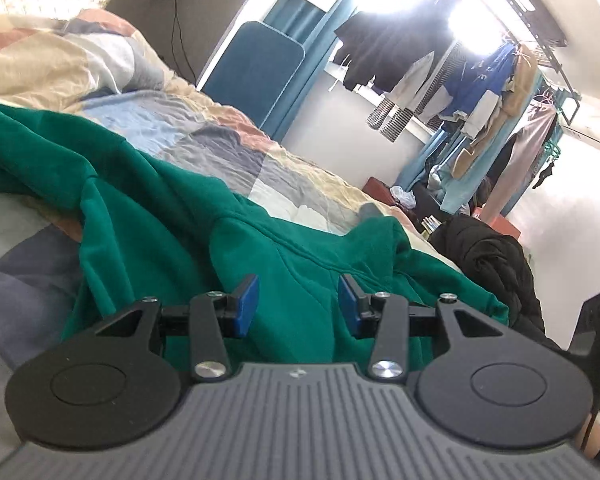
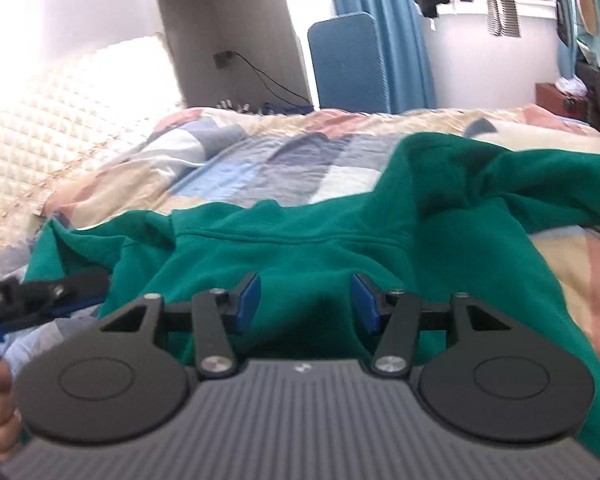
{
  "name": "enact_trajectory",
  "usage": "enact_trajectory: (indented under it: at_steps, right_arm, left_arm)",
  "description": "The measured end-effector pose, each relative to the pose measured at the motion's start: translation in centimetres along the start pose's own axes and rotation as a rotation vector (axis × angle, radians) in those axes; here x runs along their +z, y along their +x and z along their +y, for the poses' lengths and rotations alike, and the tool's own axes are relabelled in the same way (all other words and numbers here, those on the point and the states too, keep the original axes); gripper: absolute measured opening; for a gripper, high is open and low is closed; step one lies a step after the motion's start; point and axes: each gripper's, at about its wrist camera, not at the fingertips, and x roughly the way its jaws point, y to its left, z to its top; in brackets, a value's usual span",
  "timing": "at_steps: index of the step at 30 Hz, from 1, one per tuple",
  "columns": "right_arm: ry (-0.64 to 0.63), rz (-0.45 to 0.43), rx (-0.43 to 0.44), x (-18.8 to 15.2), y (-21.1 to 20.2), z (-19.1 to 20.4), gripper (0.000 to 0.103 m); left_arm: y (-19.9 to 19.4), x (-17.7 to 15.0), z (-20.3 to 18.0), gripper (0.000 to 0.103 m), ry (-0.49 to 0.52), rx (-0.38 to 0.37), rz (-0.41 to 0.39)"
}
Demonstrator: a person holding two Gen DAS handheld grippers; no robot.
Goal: Fold large clothes
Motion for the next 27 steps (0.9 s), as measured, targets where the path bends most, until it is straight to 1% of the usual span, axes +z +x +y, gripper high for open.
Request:
enact_trajectory:
  at_steps: [2,4,5,6,7,9,12,14,16,18,22,27]
  right_arm:
    - [-0.006,-0.016,0.008,0.0,0.5,0.1,0.053]
    - [0.009,-0.039,0.020,0.2,1.0,0.1,0.053]
    - [0.016,-0.045,0.028,0.3,1.4,0.0,0.051]
    - [0.014,-0.044,0.035,0.4,1.8,0.0,0.046]
    - [0.001,-0.032,0.035,0.4,2.4,0.1,0.044]
    - [-0.034,0.005,0.024,0.0,3.6,0.4,0.035]
    - [-0.054,0.073,0.004,-1.0,5.2,0.1,0.030]
    - [-0.048,0.136,-0.014,-1.8,6.3,-0.2,0.027]
    - [-0.037,0.187,-0.016,-2.5,7.3,-0.6,0.026]
    - [-0.044,0.208,-0.023,-3.0,7.9,-0.7,0.026]
    - [-0.043,0.227,-0.028,-3.2,8.2,-0.6,0.026]
    - [-0.035,0.224,-0.024,-3.1,8.0,-0.8,0.026]
  left_arm:
    - [1.4,0.1,0.2,0.049,-0.006,-0.006,0.013]
    - [3.1,-0.1,0.1,0.048,-0.003,-0.017,0.046]
    - [3.9,-0.3,0.1,0.048,0.005,-0.011,0.063]
    - [4.6,-0.6,0.0,0.048,0.016,0.002,0.079]
    - [5.2,-0.9,-0.1,0.048,0.027,0.016,0.094]
    - [6.2,-1.4,-0.2,0.048,0.043,0.043,0.125]
    - [7.5,-2.1,0.0,0.048,0.062,0.095,0.177]
    - [8.0,-2.5,0.4,0.048,0.062,0.118,0.199]
    - [8.6,-2.8,0.6,0.048,0.067,0.136,0.222]
    - [9.1,-3.2,0.7,0.048,0.081,0.155,0.238]
    - [9.9,-3.8,0.4,0.049,0.110,0.185,0.254]
    - [9.9,-4.1,0.0,0.049,0.127,0.197,0.245]
